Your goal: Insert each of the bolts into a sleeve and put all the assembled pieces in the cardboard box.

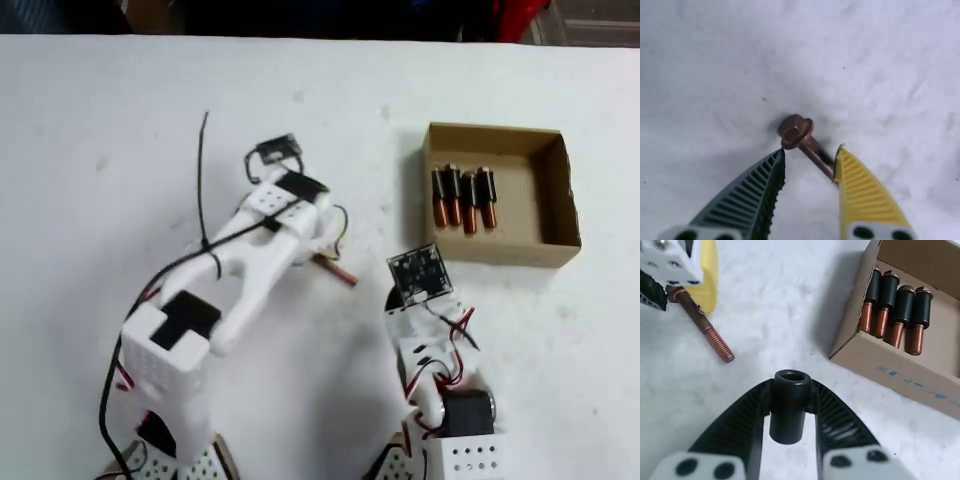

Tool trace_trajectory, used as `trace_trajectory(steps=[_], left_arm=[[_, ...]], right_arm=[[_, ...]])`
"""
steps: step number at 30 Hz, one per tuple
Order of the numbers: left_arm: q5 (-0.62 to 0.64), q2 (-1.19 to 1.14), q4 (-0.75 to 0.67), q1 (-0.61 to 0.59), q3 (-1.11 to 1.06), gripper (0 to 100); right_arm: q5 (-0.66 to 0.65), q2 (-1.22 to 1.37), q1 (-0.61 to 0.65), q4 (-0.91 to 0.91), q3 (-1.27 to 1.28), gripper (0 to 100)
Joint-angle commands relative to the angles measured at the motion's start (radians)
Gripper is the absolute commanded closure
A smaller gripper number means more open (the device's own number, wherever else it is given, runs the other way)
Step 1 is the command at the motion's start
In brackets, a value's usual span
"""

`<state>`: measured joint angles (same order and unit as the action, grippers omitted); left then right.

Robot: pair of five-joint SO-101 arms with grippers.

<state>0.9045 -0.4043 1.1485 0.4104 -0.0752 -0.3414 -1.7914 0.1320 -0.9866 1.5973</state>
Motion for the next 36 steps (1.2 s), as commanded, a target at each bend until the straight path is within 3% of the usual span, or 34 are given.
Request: trace_trajectory(steps=[1,28,33,36], left_arm=[[0.014,0.004,-0.015,0.054,0.049,81],[0.014,-0.091,-0.107,-0.021,0.051,82],[0.008,-0.094,-0.107,-0.042,0.051,97],[0.008,-0.094,-0.106,-0.042,0.051,95]], right_arm=[[0.005,-0.012,-0.007,0.027,-0.009,98.1],[0.003,-0.012,-0.005,0.024,-0.009,98.1],[0.003,-0.012,-0.004,0.024,-0.009,98.1],[0.003,-0.012,-0.004,0.024,-0.008,98.1]])
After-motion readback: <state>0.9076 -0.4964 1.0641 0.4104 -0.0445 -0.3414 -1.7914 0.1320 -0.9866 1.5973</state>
